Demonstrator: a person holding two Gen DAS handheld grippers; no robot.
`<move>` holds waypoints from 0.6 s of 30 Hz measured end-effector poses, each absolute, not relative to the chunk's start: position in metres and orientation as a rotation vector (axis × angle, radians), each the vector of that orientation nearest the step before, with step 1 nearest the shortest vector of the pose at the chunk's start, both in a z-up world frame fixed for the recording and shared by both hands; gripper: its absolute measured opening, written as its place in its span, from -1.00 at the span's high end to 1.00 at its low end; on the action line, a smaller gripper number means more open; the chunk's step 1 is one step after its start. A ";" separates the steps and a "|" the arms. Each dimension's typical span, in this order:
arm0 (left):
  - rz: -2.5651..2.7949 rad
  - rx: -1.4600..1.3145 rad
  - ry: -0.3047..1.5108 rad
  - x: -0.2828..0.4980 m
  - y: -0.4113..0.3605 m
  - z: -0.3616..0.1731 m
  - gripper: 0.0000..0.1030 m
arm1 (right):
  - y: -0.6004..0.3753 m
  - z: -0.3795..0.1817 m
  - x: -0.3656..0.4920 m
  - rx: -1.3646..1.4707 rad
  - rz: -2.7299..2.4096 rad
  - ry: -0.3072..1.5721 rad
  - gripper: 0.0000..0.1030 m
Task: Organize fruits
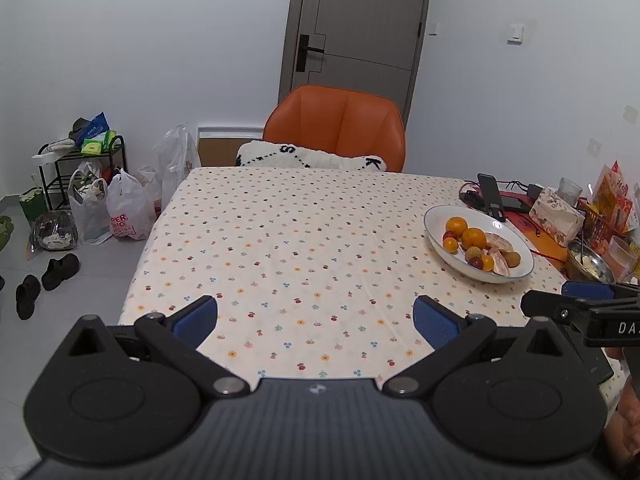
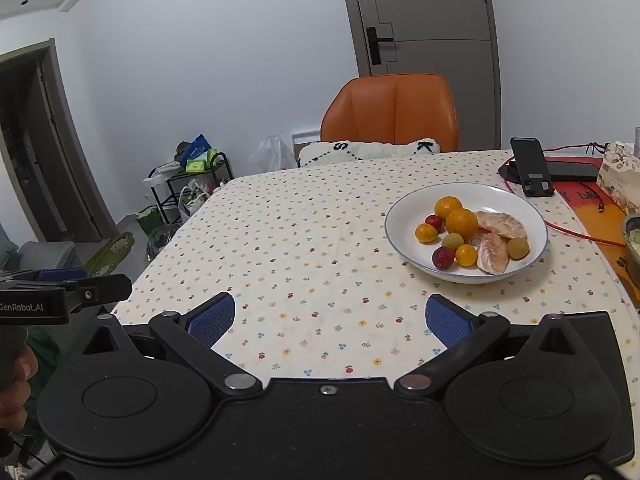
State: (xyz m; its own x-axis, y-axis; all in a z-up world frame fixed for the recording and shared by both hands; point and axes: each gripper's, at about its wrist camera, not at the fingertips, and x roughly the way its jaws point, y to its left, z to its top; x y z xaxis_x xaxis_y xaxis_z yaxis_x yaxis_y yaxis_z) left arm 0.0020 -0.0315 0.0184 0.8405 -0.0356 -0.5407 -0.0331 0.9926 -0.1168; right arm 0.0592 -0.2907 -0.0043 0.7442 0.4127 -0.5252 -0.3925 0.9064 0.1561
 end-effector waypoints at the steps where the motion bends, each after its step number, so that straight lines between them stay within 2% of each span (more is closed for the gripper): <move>1: -0.004 -0.120 0.574 0.001 -0.032 0.018 -1.00 | -0.291 -0.004 0.059 0.036 0.441 0.582 -1.00; 18: -0.005 -0.119 0.579 0.002 -0.035 0.018 -1.00 | -0.294 -0.007 0.061 0.040 0.439 0.587 -1.00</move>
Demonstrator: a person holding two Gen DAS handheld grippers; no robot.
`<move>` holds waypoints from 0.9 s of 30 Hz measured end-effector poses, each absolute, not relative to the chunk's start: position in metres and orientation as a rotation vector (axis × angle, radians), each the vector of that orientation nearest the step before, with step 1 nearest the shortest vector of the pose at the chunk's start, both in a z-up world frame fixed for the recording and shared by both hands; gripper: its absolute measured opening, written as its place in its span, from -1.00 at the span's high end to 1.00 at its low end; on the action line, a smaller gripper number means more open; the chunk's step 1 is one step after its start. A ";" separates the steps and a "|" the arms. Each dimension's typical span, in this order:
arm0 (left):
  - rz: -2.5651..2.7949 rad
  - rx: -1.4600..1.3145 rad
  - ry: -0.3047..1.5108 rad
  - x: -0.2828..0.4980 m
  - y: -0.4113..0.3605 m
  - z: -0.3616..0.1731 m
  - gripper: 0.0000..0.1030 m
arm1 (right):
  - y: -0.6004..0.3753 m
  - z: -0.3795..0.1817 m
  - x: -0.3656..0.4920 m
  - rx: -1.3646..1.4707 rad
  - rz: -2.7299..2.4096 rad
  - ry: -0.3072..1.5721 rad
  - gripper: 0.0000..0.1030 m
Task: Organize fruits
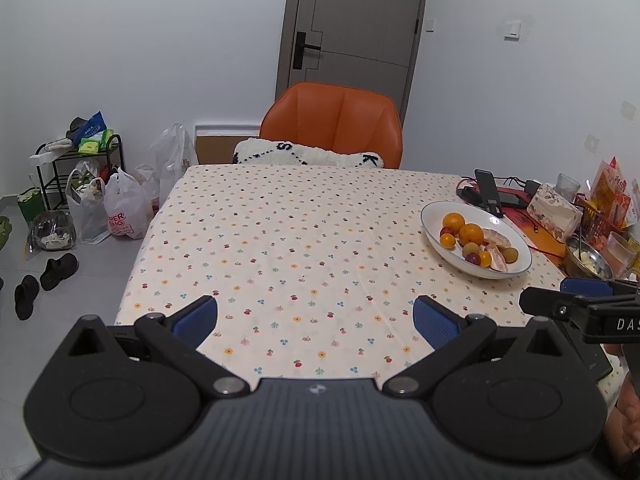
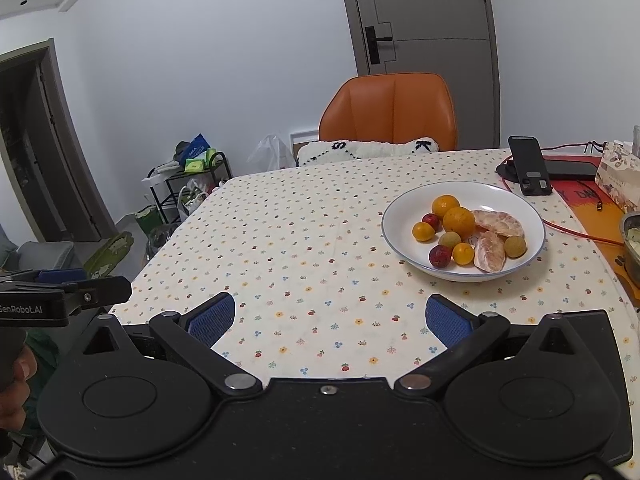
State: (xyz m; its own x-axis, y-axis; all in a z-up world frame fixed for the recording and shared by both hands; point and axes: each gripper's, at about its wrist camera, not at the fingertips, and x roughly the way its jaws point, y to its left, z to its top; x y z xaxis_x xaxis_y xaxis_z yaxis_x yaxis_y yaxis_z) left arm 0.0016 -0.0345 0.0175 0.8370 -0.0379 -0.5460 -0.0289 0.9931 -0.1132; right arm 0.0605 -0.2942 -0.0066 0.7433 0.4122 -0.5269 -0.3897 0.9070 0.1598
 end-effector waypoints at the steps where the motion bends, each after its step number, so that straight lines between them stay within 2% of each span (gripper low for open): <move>1: -0.004 -0.119 0.580 0.002 -0.034 0.017 -1.00 | -0.294 -0.007 0.061 0.040 0.438 0.588 -1.00; 27: -0.007 -0.121 0.586 0.003 -0.034 0.016 -1.00 | -0.295 -0.008 0.061 0.039 0.437 0.593 -1.00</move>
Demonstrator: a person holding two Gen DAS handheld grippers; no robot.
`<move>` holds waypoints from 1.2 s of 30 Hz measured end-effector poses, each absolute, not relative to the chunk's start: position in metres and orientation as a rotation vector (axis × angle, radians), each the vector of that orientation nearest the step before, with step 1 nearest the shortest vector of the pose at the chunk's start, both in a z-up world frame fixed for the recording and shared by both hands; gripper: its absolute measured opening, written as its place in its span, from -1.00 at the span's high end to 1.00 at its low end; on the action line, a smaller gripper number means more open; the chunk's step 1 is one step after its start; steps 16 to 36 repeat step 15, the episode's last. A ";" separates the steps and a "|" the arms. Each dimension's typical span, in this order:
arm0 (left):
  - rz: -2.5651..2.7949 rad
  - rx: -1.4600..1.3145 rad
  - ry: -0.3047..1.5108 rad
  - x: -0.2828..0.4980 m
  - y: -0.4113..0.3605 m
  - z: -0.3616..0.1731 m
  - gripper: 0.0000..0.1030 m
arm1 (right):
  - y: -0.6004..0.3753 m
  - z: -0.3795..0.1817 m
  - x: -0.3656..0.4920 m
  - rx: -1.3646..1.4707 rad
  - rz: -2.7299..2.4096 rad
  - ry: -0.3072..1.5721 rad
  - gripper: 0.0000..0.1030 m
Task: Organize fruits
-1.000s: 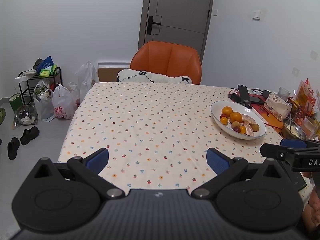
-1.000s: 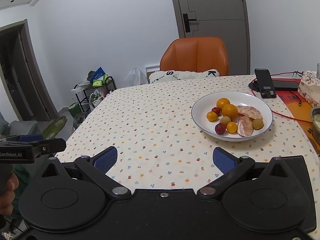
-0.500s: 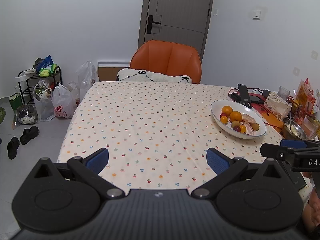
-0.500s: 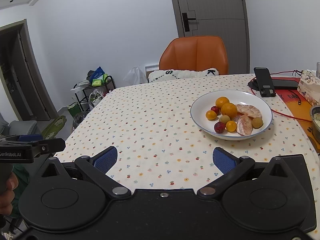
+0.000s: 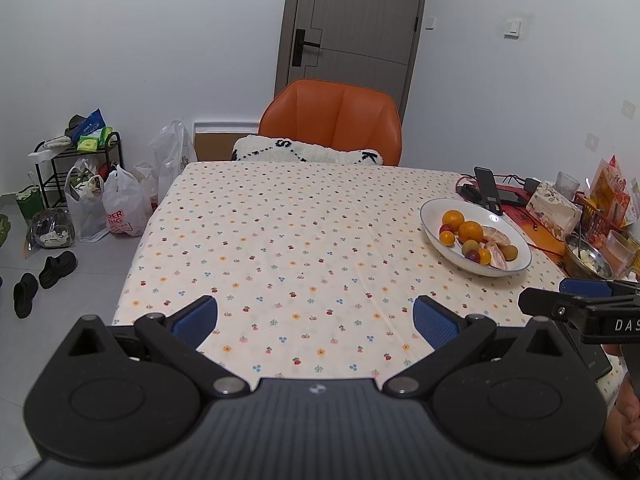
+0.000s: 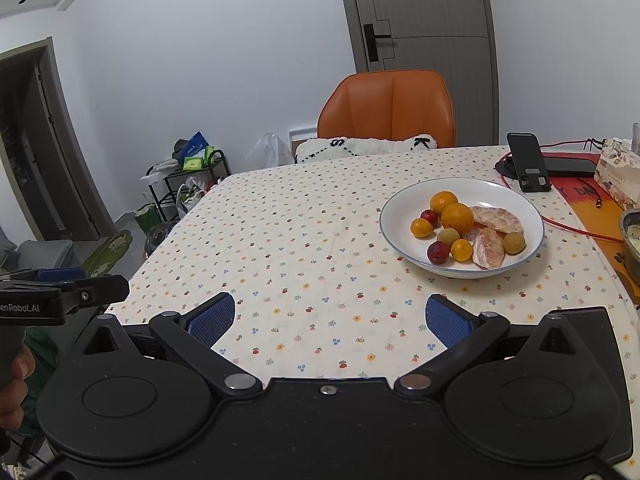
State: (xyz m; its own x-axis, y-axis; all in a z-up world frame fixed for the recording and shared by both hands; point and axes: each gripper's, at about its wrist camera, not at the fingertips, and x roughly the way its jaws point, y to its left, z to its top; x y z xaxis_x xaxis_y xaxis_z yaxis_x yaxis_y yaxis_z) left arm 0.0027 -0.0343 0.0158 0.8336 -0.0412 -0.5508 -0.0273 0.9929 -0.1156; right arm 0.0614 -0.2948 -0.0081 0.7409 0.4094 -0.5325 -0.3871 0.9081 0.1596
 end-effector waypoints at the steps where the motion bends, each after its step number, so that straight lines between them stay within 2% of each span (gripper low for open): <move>1: -0.008 -0.121 0.586 0.003 -0.034 0.016 -1.00 | -0.295 -0.009 0.061 0.039 0.437 0.593 -1.00; 36: -0.020 -0.119 0.593 0.005 -0.040 0.012 -1.00 | -0.296 -0.012 0.063 0.040 0.426 0.603 -1.00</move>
